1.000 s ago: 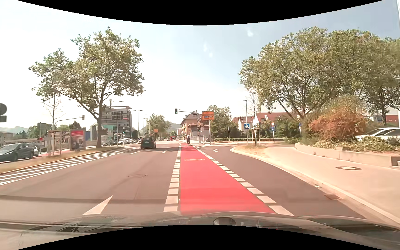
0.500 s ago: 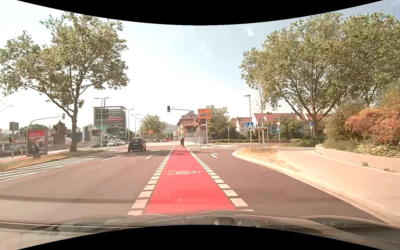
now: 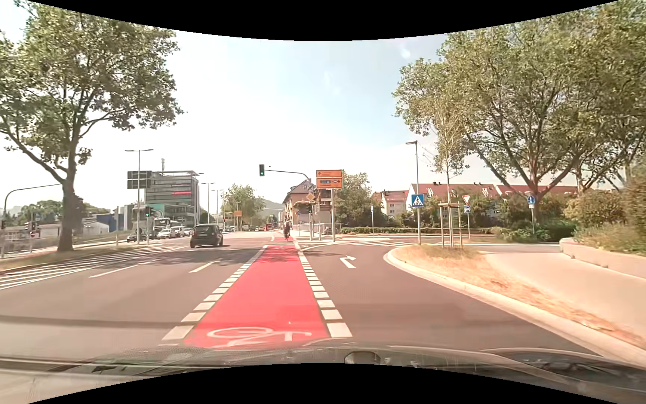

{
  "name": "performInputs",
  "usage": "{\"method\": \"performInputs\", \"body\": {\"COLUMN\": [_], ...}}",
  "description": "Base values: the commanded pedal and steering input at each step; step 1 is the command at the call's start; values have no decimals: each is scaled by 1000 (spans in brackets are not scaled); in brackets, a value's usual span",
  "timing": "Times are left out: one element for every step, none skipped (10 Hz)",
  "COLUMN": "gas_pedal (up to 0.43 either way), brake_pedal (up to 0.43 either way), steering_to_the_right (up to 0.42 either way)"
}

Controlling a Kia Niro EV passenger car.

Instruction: Follow the waypoints while adhering to traffic rules and regulations

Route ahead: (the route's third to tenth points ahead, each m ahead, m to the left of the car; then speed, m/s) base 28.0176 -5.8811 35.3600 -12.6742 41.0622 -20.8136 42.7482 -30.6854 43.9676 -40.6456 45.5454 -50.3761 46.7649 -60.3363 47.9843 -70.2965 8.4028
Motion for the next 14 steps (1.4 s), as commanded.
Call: {"method": "performInputs", "body": {"gas_pedal": [0,0,0,0,0,0,0,0,0,0,0,0,0,0], "brake_pedal": [0,0,0,0,0,0,0,0,0,0,0,0,0,0], "steering_to_the_right": [1,0,1,2,4,6,11,16,23,33,42,48,56,67]}}
